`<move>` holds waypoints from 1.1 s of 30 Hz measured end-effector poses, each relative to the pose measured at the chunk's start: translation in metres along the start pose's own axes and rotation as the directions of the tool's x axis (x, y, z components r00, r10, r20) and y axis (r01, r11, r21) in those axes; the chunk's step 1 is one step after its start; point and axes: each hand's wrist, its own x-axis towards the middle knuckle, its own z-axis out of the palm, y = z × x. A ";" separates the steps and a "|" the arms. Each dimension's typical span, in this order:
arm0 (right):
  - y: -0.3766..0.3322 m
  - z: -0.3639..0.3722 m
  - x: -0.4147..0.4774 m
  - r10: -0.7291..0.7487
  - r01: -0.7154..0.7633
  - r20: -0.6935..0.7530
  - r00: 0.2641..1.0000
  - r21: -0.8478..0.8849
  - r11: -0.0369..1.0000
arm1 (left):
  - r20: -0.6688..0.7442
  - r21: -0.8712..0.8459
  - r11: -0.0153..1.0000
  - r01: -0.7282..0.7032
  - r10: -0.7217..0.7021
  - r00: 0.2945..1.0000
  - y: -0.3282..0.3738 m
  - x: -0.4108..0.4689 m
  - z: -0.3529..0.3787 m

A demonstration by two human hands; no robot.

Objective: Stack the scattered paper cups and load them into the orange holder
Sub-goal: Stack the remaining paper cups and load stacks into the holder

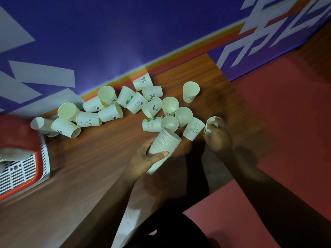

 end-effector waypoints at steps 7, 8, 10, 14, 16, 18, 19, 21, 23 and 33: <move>0.001 -0.017 -0.017 -0.042 0.040 -0.114 0.993 -0.017 0.999 | 0.014 0.002 1.000 0.010 -0.010 1.000 -0.004 -0.001 -0.001; -0.003 -0.022 -0.020 -0.035 0.044 -0.153 0.988 0.059 0.997 | 0.007 0.003 1.000 0.013 -0.013 1.000 -0.005 -0.002 -0.002; -0.016 -0.035 -0.026 -0.009 0.068 -0.227 0.974 0.253 0.965 | -0.010 0.002 1.000 0.017 -0.017 1.000 -0.009 -0.003 -0.005; -0.053 -0.053 -0.037 0.060 0.054 -0.186 0.981 0.552 0.832 | -0.036 0.012 1.000 0.019 -0.018 0.999 -0.016 -0.008 -0.011; -0.073 -0.055 -0.039 0.045 0.019 -0.078 0.996 0.670 0.742 | -0.038 0.009 1.000 0.020 -0.019 0.999 -0.019 -0.011 -0.015; -0.090 -0.052 -0.040 -0.024 -0.004 0.026 0.999 0.754 0.657 | -0.036 0.004 1.000 0.013 -0.012 0.999 -0.022 -0.014 -0.019; -0.097 -0.049 -0.042 -0.061 -0.018 0.073 0.995 0.774 0.633 | -0.027 -0.001 1.000 0.004 -0.004 1.000 -0.023 -0.016 -0.021; -0.110 -0.043 -0.048 -0.143 -0.046 0.171 0.975 0.783 0.621 | -0.004 -0.026 1.000 -0.013 0.013 1.000 -0.025 -0.020 -0.024; -0.121 -0.032 -0.055 -0.208 -0.065 0.247 0.946 0.776 0.628 | 0.003 -0.042 0.999 -0.033 0.033 0.999 -0.027 -0.026 -0.026; -0.175 -0.005 -0.082 -0.366 0.016 0.301 0.881 0.754 0.657 | -0.110 -0.211 0.977 -0.033 0.009 0.994 -0.066 -0.069 -0.052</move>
